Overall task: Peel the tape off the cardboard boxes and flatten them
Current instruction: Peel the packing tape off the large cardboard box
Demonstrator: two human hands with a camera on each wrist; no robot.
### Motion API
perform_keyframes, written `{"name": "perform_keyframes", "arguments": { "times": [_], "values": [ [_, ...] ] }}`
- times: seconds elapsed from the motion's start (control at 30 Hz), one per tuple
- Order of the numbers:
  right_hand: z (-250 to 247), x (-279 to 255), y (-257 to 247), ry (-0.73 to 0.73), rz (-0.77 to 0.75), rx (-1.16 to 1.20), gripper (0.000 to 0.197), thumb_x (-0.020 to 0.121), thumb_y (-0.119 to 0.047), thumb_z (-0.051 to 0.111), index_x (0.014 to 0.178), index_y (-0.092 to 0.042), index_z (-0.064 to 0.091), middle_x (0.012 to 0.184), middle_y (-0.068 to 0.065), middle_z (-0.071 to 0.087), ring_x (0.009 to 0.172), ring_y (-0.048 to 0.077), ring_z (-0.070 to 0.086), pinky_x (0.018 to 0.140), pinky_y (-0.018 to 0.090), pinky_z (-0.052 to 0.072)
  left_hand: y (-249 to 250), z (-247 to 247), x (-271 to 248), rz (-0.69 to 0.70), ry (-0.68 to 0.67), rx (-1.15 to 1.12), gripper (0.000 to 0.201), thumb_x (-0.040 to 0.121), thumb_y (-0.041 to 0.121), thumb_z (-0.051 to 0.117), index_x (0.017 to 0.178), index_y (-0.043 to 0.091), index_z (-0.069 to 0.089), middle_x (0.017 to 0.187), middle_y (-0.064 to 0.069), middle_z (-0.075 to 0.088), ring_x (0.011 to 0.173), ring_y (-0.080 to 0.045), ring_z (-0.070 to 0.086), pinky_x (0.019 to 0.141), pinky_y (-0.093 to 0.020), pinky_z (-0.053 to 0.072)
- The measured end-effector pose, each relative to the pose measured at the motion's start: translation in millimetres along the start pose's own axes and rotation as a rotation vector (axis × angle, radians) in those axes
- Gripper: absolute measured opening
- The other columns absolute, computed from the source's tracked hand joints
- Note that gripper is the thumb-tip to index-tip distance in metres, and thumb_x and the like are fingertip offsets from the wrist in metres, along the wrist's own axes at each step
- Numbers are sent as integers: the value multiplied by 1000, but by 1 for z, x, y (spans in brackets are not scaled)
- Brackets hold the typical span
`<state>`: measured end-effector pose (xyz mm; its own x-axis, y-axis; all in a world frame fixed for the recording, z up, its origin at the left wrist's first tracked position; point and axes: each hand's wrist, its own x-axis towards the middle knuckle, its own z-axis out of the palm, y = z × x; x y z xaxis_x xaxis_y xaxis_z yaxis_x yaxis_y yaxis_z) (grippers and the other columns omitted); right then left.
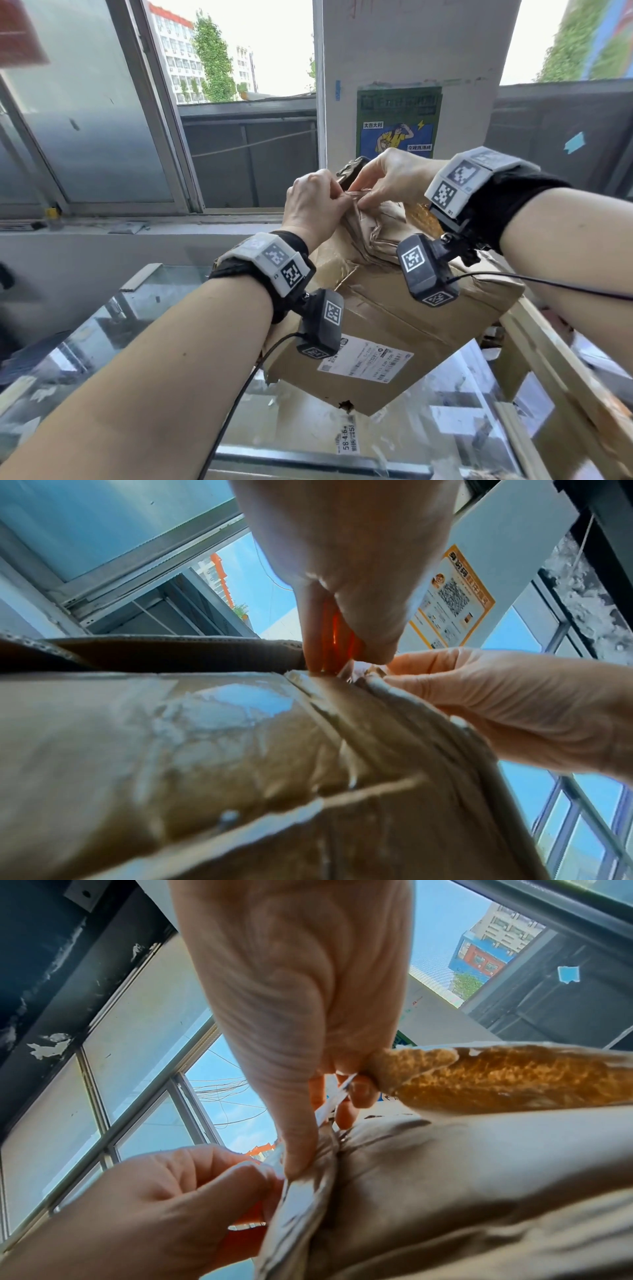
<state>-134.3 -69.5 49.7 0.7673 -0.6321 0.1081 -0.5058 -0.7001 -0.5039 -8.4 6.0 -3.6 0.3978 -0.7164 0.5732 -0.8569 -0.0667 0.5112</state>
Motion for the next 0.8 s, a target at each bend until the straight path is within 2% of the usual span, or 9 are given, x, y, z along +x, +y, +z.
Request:
{"name": "perform_keyframes", "arguments": {
  "times": [0.1,0.2,0.3,0.33,0.43,0.57,0.6,0.7,0.8],
  "values": [
    [1,2,0,-13,11,-15,24,80,-16,75,104,-17,73,102,-1,69,99,13,59,89,28,46,-3,3,2,-105,-14,-148,16,85,29,66,76,18,60,86,0,63,85,-17,56,79,-30,46],
    [2,8,-1,43,20,-5,24,79,-17,76,103,-16,74,101,1,69,98,15,62,91,30,49,-4,10,3,-245,-38,-381,14,87,20,63,75,19,57,82,-1,61,79,-18,58,71,-31,49],
    [2,11,-1,78,23,8,19,80,-18,75,99,-15,75,91,-1,69,82,12,60,70,23,48,-4,9,4,-351,-135,-465,9,88,23,60,91,16,55,93,-4,60,84,-17,56,73,-31,47],
    [3,11,-1,86,19,11,16,81,-17,74,96,-14,76,88,0,69,79,12,59,67,22,47,-5,8,4,-389,-185,-491,20,86,27,62,99,15,54,99,-6,61,87,-18,57,74,-32,47],
    [6,12,2,182,-10,-9,9,80,-17,74,88,-13,77,91,1,69,88,14,61,82,29,50,-7,5,2,-433,-318,-567,58,70,48,75,112,14,55,110,-9,65,86,-16,62,66,-31,51],
    [9,11,1,298,-140,-114,6,84,-12,71,84,-9,75,92,-2,58,85,13,56,82,29,50,-1,5,1,-409,-340,-546,33,75,38,80,82,12,62,71,-2,62,59,-13,58,43,-20,44],
    [10,11,1,317,-189,-150,7,85,-11,69,85,-7,75,93,-1,56,86,16,56,81,30,49,0,5,2,-418,-350,-568,31,77,35,79,81,8,64,66,-4,61,54,-15,57,40,-19,43],
    [10,10,-1,333,-302,-221,12,87,-3,63,86,-5,74,91,4,61,83,21,59,82,36,52,2,5,4,-440,-336,-598,46,74,31,81,103,-1,66,82,-12,65,60,-19,58,49,-25,47],
    [10,9,-1,306,-301,-219,15,88,-1,61,89,-5,75,89,8,69,82,21,63,81,34,53,1,8,6,-446,-267,-570,41,69,24,83,97,9,59,98,-12,65,75,-19,60,59,-29,47]
  ]
}}
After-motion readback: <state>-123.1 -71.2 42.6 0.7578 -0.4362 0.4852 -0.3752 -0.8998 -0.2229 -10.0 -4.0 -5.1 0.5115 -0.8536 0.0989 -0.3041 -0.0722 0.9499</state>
